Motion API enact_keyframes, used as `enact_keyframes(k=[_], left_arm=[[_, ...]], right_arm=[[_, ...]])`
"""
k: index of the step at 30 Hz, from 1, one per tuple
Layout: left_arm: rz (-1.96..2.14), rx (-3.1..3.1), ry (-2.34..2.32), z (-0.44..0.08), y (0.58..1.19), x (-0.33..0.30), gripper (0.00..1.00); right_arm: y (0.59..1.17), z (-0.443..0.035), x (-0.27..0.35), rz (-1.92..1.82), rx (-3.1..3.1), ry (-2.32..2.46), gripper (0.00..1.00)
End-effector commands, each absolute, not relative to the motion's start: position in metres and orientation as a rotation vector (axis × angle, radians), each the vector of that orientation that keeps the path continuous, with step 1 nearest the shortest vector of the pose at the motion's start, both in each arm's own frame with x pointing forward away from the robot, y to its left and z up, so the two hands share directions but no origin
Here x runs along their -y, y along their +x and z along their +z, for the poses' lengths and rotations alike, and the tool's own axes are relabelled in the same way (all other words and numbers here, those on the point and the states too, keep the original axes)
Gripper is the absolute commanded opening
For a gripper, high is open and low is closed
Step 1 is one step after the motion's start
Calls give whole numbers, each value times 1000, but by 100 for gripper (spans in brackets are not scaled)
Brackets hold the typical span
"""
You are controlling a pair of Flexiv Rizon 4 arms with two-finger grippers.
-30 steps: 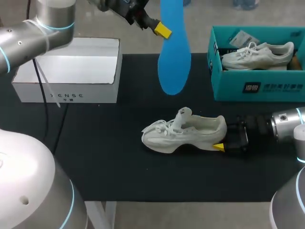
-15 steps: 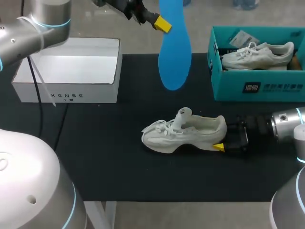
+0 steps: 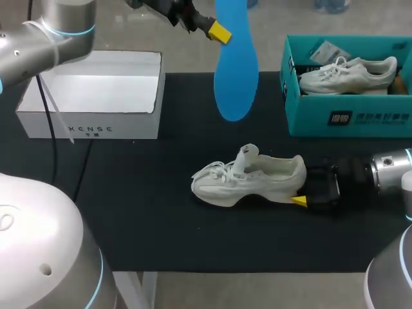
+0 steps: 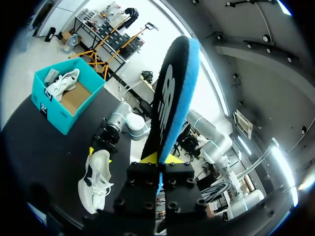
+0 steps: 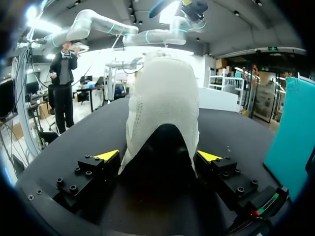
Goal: Take the shoe out of the shoebox, open the shoe tongue, remove and reinsert the insole, then place the shoe into the shoebox
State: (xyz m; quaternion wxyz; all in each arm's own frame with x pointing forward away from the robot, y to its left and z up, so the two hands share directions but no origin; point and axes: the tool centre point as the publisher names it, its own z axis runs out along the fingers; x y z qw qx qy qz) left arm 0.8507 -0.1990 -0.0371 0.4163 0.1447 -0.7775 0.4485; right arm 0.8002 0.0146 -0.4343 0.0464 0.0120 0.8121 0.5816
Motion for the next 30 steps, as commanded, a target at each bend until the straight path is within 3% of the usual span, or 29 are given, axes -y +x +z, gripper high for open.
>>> enact_keyframes(k=[1, 19, 30], left_arm=[[1127, 1952, 363, -38, 851, 200, 0], [1127, 1952, 363, -38, 851, 200, 0], [1127, 1952, 363, -38, 851, 200, 0]], right_arm=[[789, -420, -1, 1756, -2484, 38, 100], [772, -312, 41, 1019, -2968, 73, 100], [784, -287, 25, 594, -3051, -91, 100]])
